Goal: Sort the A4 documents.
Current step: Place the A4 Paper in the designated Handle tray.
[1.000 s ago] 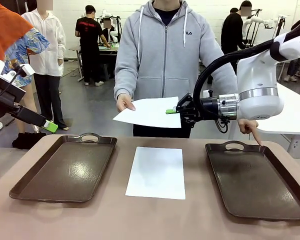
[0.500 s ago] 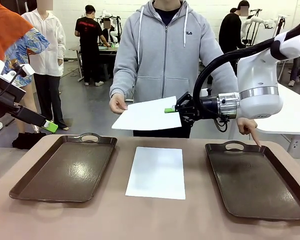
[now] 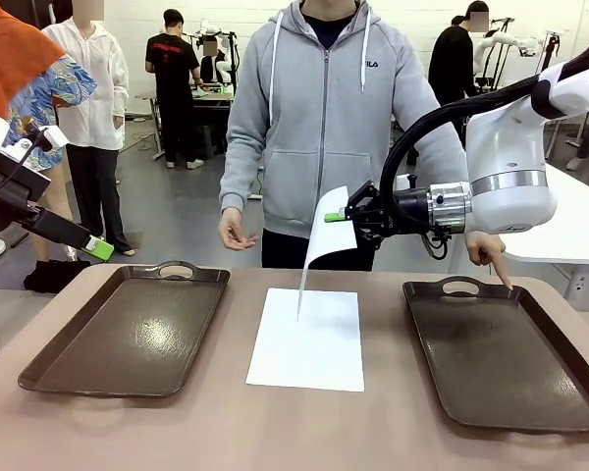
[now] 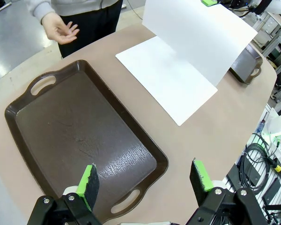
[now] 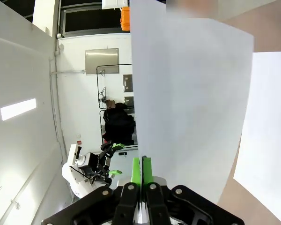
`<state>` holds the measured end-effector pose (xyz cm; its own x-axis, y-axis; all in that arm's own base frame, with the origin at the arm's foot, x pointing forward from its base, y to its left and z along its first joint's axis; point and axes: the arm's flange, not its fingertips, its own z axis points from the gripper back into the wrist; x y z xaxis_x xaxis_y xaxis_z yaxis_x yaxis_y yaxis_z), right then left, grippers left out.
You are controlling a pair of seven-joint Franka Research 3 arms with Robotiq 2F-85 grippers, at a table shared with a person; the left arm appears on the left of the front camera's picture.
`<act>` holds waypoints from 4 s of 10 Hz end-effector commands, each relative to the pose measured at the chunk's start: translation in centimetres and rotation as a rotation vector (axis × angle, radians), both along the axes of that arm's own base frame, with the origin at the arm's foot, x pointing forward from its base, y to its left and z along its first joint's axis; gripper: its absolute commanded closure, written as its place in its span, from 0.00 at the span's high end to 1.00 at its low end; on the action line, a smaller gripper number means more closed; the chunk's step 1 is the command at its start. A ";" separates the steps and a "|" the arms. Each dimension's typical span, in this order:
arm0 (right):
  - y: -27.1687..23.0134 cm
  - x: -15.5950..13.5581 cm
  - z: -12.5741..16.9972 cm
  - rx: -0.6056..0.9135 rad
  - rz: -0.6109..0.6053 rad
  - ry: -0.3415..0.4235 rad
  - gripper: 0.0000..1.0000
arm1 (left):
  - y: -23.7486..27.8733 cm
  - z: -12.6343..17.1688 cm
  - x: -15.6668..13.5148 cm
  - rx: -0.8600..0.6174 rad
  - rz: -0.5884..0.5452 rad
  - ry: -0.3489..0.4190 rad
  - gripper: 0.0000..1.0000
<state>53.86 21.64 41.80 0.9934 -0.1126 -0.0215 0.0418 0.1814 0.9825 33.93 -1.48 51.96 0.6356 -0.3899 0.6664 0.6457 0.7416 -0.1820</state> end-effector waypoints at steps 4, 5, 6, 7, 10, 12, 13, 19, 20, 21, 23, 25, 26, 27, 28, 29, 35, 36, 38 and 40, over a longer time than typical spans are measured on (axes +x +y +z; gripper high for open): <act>0.0 0.0 -0.2 0.000 -0.013 0.008 0.00 | 0.1 -0.1 0.0 -0.009 -0.015 -0.001 1.00; 0.0 0.0 -0.2 0.000 -0.013 0.008 0.00 | 0.1 -0.1 0.0 -0.009 -0.015 -0.001 1.00; 0.0 0.0 -0.2 0.000 -0.013 0.008 0.00 | 0.1 -0.1 0.0 -0.009 -0.015 -0.001 1.00; 0.0 0.0 -0.2 0.000 -0.013 0.008 0.00 | 0.1 -0.1 0.0 -0.009 -0.015 -0.001 1.00; -0.3 -1.5 1.5 0.011 0.054 0.023 0.01 | 0.1 -0.1 0.0 -0.009 -0.015 -0.001 1.00; -3.4 -3.7 4.9 0.070 0.152 0.038 0.01 | 0.1 -0.1 0.0 -0.009 -0.015 -0.001 1.00; -5.7 -4.5 6.0 0.086 0.188 0.048 0.01 | 0.1 -0.1 0.0 -0.009 -0.015 -0.001 1.00; -16.4 -8.8 5.7 0.041 0.195 -0.015 0.01 | 0.1 -0.1 0.0 -0.009 -0.015 -0.001 1.00; -17.5 -9.4 4.7 0.032 0.155 -0.025 0.01 | 0.1 -0.1 0.0 -0.009 -0.015 -0.001 1.00; -18.2 -9.8 3.9 0.009 0.115 -0.033 0.01 | 0.1 -0.1 0.0 -0.009 -0.015 -0.001 1.00; -20.0 -10.2 2.0 -0.019 0.054 -0.060 0.01 | 0.1 -0.1 0.0 -0.009 -0.015 -0.001 1.00; -22.1 -9.6 -0.4 -0.093 -0.029 -0.099 0.01 | 0.1 -0.1 0.0 -0.009 -0.015 -0.001 1.00; -22.6 -9.4 -0.9 -0.102 -0.015 -0.113 0.01 | 0.1 -0.1 0.0 -0.009 -0.015 -0.001 1.00; -23.4 -9.0 -1.3 -0.116 0.008 -0.105 0.01 | 0.1 -0.1 0.0 -0.009 -0.015 -0.001 1.00; -24.4 -8.2 -1.5 -0.118 0.027 -0.096 0.01 | 0.1 -0.1 0.0 -0.009 -0.015 -0.001 1.00; -25.2 -7.5 -1.8 -0.128 0.066 -0.078 0.01 | 0.1 -0.1 0.0 -0.009 -0.015 -0.001 1.00; -28.6 -4.0 -2.9 -0.216 0.120 -0.052 0.01 | 0.1 -0.1 0.0 -0.009 -0.015 -0.001 1.00; -28.3 -3.8 -3.5 -0.231 0.134 -0.040 0.01 | 0.1 -0.1 0.0 -0.009 -0.015 -0.001 1.00; -27.6 -3.4 -4.7 -0.266 0.144 -0.018 0.01 | 0.1 -0.1 0.0 -0.009 -0.015 -0.001 1.00; -27.8 -3.3 -5.0 -0.247 0.098 -0.035 0.01 | 0.1 -0.1 0.0 -0.009 -0.015 -0.001 1.00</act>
